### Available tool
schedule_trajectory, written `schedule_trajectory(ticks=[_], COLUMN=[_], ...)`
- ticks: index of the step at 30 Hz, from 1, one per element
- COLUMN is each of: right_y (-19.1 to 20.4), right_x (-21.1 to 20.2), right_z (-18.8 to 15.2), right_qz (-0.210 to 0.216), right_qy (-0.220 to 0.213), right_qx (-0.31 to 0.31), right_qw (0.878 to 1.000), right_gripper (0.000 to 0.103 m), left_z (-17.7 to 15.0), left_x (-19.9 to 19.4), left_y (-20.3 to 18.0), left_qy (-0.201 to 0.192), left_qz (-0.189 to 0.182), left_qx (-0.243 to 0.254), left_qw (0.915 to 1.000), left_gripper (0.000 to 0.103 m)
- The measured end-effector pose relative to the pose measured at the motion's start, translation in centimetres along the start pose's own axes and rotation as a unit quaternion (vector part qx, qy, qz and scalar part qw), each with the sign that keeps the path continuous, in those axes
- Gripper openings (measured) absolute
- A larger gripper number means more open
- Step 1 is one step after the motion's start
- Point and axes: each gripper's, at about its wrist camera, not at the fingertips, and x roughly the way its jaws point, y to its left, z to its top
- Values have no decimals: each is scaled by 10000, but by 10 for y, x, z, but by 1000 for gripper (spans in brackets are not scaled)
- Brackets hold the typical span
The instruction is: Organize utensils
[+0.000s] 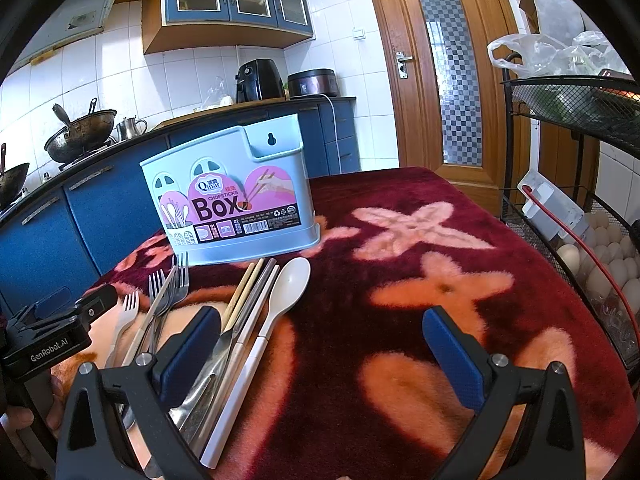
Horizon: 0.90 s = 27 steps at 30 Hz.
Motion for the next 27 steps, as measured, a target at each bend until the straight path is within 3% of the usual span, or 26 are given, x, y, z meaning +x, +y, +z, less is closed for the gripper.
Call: schedule_trajectory(ticks=[27], right_y=[-1], right_x=[0], right_z=[0], right_qz=[7], right_qy=[1], right_qx=[12], right_qw=[10000], right_gripper=[103], left_z=[-1], left_x=[-1], left_y=[3], left_qy=[3], left_qz=[-6], left_qx=[-12], left_qw=[10000], left_gripper=[102])
